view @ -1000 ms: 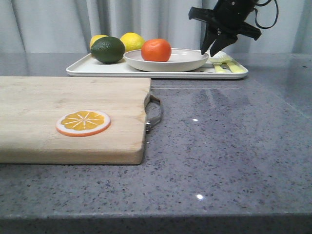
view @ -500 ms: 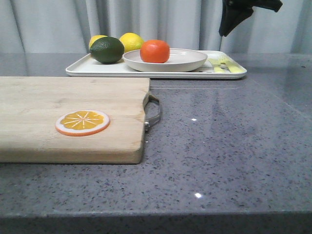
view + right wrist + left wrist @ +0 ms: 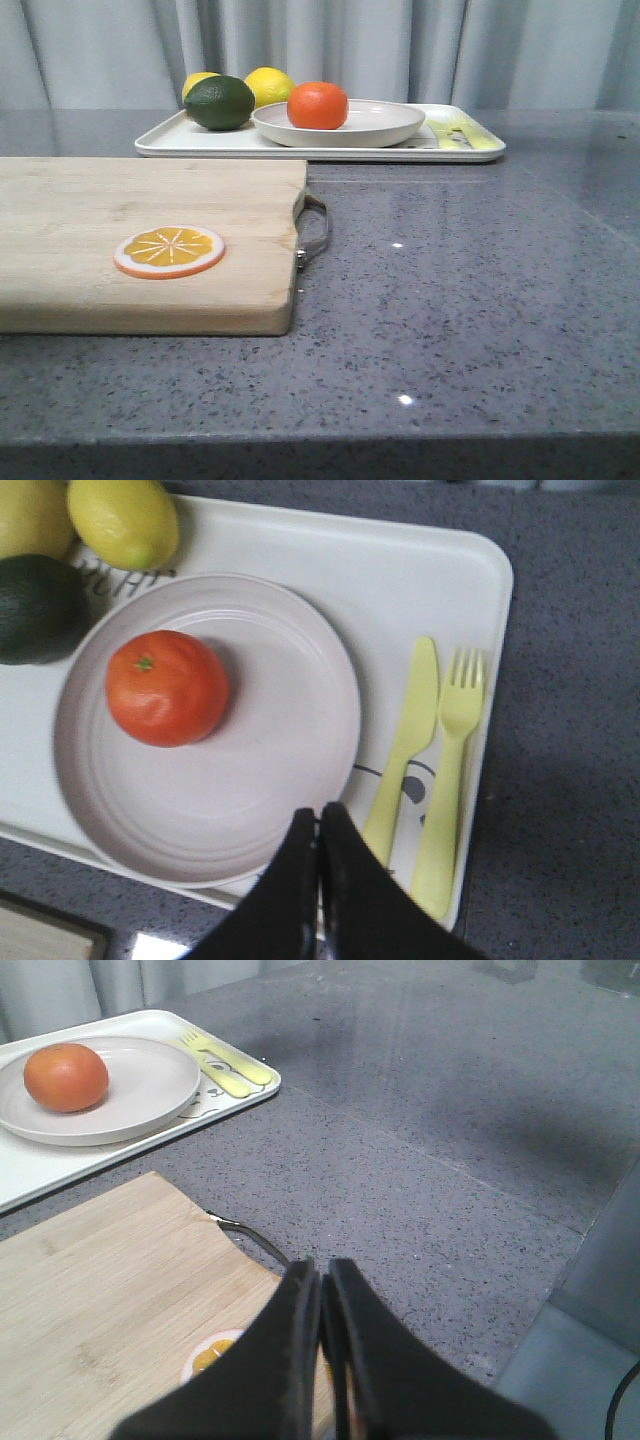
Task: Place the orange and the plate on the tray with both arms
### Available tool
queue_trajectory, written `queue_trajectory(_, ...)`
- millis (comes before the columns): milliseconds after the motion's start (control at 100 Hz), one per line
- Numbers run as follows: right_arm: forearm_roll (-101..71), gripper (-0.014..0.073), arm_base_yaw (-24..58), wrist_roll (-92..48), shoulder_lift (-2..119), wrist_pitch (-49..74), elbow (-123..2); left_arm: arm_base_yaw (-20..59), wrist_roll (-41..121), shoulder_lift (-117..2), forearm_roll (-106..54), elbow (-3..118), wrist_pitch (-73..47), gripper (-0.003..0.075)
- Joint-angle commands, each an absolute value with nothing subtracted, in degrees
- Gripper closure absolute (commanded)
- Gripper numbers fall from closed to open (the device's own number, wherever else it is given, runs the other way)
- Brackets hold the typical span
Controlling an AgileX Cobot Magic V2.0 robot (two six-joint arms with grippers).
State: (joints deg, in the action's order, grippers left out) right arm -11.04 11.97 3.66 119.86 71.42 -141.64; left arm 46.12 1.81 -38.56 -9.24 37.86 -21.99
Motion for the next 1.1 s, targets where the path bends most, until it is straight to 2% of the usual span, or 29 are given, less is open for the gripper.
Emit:
queue_trajectory(0,-11.14,0.067,13.02,2.84,114.02,75.9,-143.09,46.01,2.01,-38.64,-9.41,39.37,-17.86,0.0741)
queue_trajectory(170,-11.33,0.067,15.06,2.84,109.36,75.9,-139.78,46.01,2.01,-38.64,-9.41,39.37,-17.86,0.0741)
queue_trajectory(310,-11.19,0.067,16.0,2.22,103.0,73.72,-130.79,46.01,2.01,-38.64,-9.41,39.37,-17.86,0.0741)
queue_trajectory(480,-11.1,0.067,15.98,0.76,92.65,69.44,-116.16,46.01,2.01,-38.64,-9.41,39.37,-17.86,0.0741)
queue_trajectory(790,-9.84,0.067,15.98,0.0,68.41,49.65,-84.97,46.01,2.01,-38.64,-10.18,39.37,-17.86,0.0741)
queue_trajectory(1090,-5.9,0.067,15.98,0.0,48.83,40.77,-58.86,46.01,2.01,-38.53,-10.18,39.37,-17.86,0.074)
